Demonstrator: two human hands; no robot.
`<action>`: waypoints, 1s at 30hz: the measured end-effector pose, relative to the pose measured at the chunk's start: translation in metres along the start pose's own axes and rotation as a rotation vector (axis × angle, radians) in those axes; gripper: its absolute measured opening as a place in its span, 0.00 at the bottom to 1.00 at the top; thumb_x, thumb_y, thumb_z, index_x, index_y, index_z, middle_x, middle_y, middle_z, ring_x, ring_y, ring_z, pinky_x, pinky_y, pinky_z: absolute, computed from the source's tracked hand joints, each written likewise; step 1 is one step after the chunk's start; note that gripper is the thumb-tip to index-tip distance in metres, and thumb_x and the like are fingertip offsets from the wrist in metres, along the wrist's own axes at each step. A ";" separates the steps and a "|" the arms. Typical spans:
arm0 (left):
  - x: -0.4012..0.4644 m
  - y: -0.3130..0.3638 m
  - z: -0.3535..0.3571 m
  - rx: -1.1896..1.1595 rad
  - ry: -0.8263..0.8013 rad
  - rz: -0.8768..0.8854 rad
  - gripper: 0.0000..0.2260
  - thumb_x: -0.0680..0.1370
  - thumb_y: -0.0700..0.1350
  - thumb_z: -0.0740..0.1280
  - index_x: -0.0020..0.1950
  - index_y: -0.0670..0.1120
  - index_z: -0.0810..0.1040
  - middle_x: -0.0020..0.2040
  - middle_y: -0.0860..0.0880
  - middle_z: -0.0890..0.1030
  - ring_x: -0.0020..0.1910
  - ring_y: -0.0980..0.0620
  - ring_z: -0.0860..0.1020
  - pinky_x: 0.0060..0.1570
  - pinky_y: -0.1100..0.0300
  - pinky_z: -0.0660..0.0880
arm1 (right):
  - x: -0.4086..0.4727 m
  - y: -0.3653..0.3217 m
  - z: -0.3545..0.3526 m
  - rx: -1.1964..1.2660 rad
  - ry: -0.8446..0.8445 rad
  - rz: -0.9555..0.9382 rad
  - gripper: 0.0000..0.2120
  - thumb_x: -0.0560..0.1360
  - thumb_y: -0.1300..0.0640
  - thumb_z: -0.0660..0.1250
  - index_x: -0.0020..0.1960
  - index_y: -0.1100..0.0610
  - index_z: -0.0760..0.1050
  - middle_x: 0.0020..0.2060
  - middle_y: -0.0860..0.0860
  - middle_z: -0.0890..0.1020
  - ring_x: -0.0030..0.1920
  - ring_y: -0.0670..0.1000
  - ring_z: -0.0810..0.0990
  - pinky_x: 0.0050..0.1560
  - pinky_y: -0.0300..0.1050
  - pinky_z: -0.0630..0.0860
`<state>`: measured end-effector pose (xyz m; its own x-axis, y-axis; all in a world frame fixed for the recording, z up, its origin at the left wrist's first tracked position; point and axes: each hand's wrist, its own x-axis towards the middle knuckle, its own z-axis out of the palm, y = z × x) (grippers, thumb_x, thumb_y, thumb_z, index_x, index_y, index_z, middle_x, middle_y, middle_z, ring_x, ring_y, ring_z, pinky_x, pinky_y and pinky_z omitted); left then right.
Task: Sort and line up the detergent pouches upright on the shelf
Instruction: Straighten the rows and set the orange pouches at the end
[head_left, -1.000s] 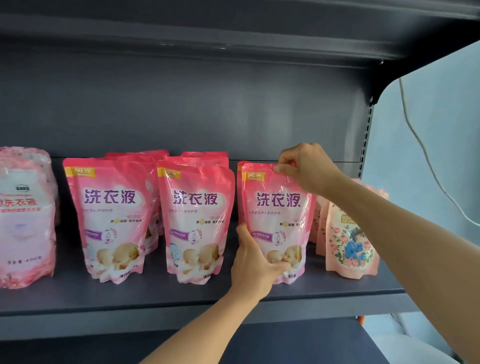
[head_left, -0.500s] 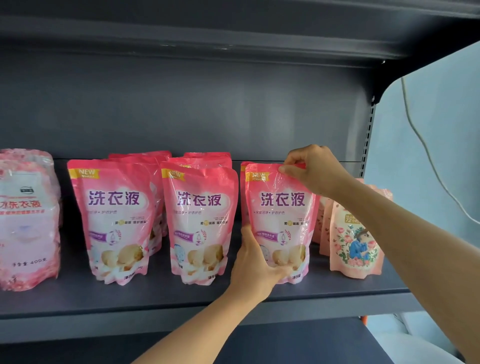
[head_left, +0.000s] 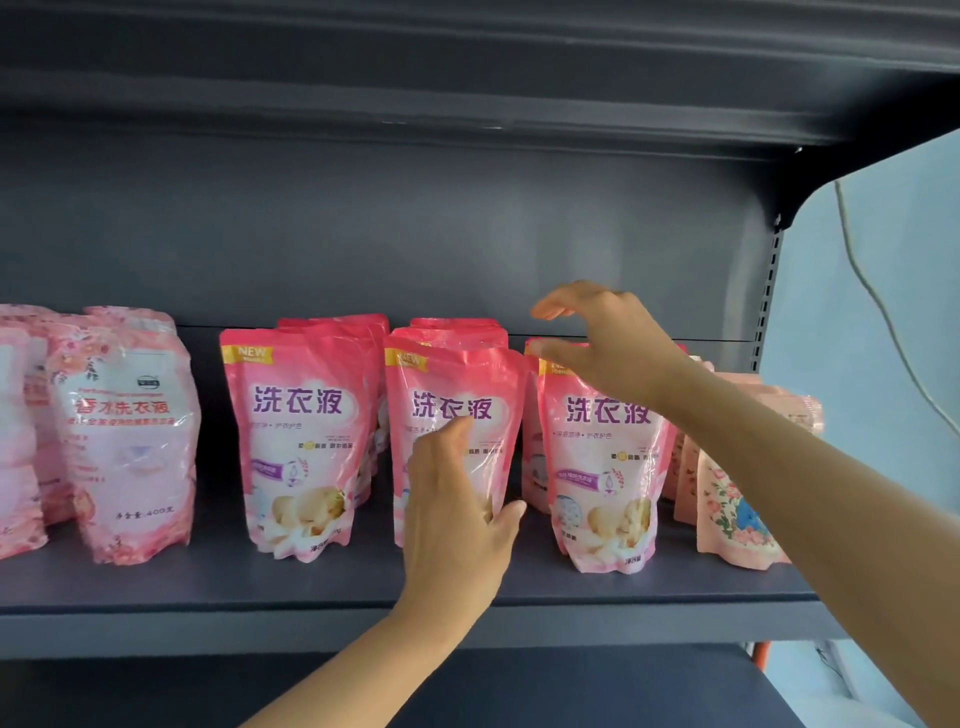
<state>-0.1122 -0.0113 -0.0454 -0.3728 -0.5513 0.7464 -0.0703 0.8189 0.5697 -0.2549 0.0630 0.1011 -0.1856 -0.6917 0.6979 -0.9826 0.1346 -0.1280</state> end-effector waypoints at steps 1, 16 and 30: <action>0.004 -0.008 -0.004 0.025 0.068 -0.014 0.37 0.66 0.41 0.77 0.69 0.49 0.60 0.60 0.55 0.63 0.63 0.52 0.66 0.63 0.52 0.70 | 0.004 -0.005 0.004 -0.002 -0.034 -0.011 0.18 0.74 0.50 0.69 0.61 0.55 0.76 0.59 0.48 0.79 0.60 0.49 0.76 0.60 0.40 0.70; 0.021 -0.066 0.007 -0.065 -0.026 -0.291 0.57 0.56 0.49 0.80 0.75 0.49 0.48 0.70 0.50 0.64 0.68 0.50 0.67 0.59 0.51 0.74 | 0.044 -0.025 0.045 -0.117 -0.209 0.069 0.17 0.78 0.56 0.62 0.30 0.53 0.70 0.34 0.56 0.78 0.39 0.61 0.75 0.44 0.48 0.74; 0.013 -0.079 -0.001 -0.016 -0.141 -0.311 0.47 0.58 0.47 0.77 0.70 0.51 0.53 0.61 0.57 0.68 0.58 0.54 0.73 0.49 0.49 0.79 | 0.046 -0.022 0.050 -0.078 -0.188 0.142 0.20 0.78 0.55 0.63 0.27 0.47 0.67 0.33 0.55 0.78 0.36 0.58 0.76 0.44 0.51 0.78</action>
<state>-0.1101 -0.0837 -0.0805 -0.4600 -0.7456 0.4822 -0.1866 0.6121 0.7684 -0.2419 -0.0068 0.1009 -0.3264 -0.7812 0.5322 -0.9447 0.2888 -0.1555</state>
